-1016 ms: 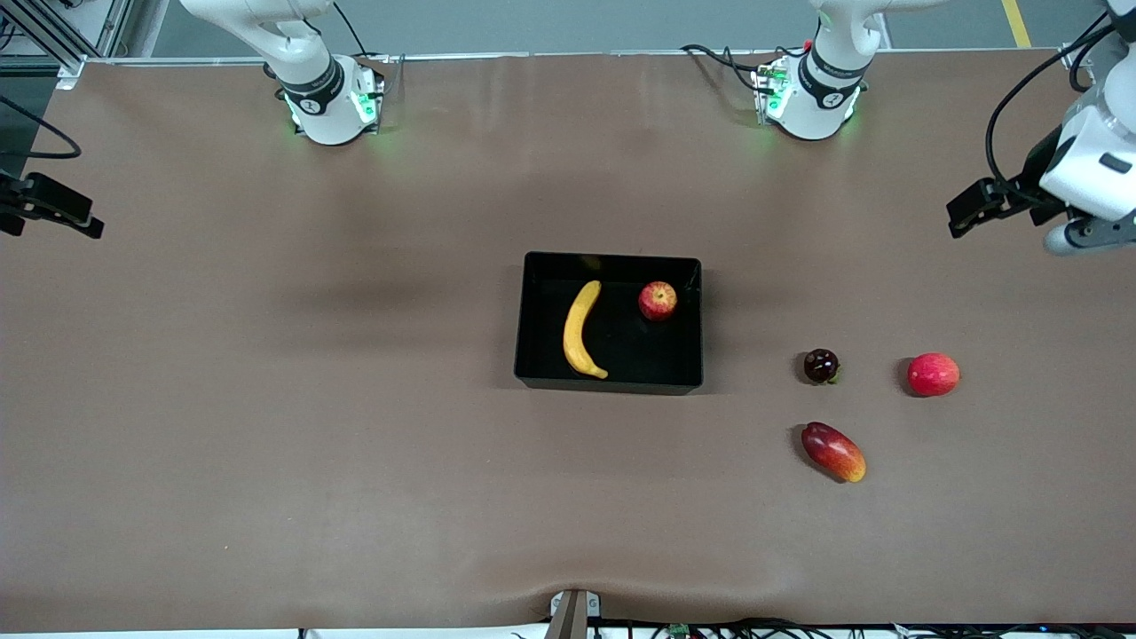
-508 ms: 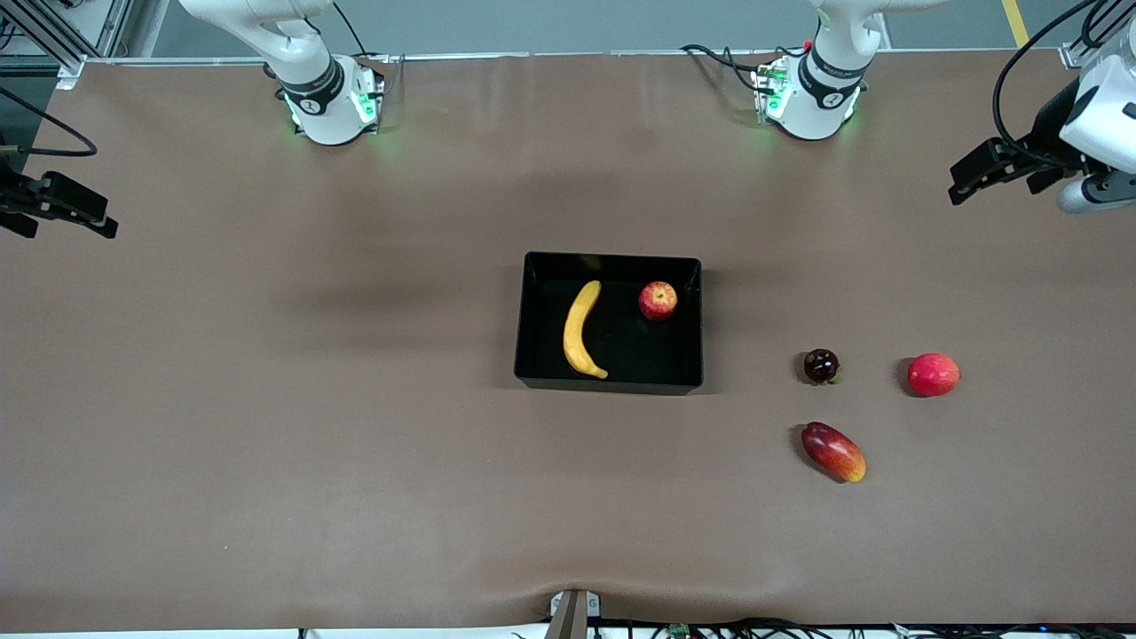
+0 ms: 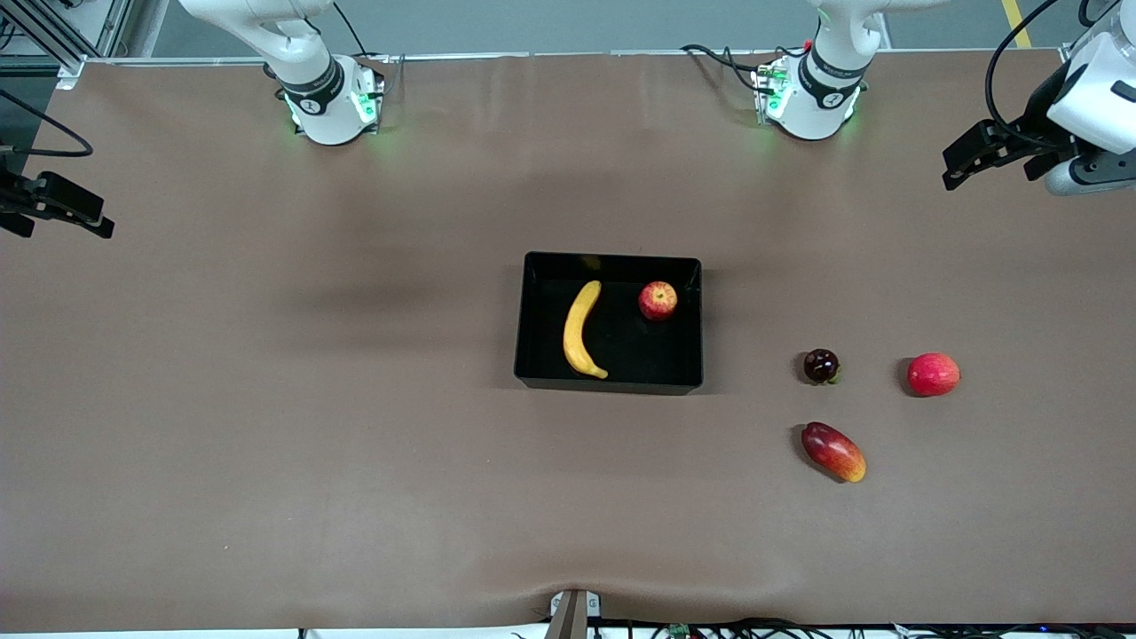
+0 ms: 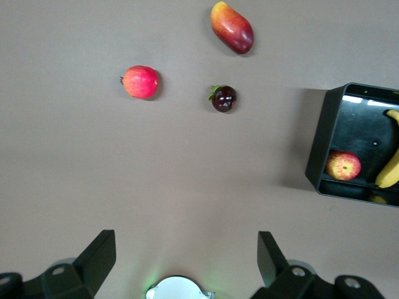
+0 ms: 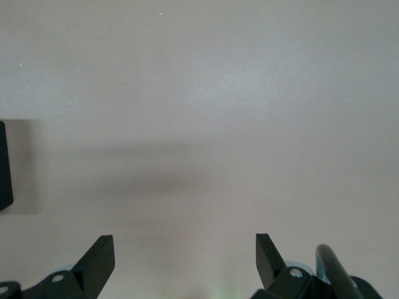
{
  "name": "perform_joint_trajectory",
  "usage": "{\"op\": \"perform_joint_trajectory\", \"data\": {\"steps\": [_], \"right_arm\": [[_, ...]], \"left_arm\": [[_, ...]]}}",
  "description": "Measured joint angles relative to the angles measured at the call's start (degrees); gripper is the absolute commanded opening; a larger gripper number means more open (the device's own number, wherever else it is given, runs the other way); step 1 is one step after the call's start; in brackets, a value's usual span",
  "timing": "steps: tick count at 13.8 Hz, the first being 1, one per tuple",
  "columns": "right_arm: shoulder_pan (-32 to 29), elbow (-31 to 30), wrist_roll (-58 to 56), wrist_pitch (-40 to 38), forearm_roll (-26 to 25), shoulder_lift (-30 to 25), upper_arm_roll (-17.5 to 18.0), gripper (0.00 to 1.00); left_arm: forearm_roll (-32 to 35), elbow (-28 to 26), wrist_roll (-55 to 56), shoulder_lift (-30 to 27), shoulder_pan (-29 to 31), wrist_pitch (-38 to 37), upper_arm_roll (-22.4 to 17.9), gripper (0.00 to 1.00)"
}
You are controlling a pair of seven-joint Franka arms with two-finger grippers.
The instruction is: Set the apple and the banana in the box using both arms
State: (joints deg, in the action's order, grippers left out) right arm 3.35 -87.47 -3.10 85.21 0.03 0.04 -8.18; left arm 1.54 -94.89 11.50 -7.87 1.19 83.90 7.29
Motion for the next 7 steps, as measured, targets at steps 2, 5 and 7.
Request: {"op": "perform_joint_trajectory", "data": {"steps": [2, 5, 7], "right_arm": [[-0.07, 0.00, 0.00, 0.00, -0.01, 0.00, -0.10, 1.00], [-0.17, 0.01, 0.00, -0.06, -0.03, 0.00, -0.15, 1.00], [-0.43, 0.01, 0.00, -0.09, -0.04, 0.00, -0.21, 1.00]], "left_arm": [[0.29, 0.47, 0.00, 0.06, 0.00, 0.00, 0.02, 1.00], [0.34, 1.59, 0.00, 0.08, 0.00, 0.00, 0.02, 1.00], [0.34, 1.82, 0.00, 0.11, 0.00, -0.06, 0.03, 1.00]]}}
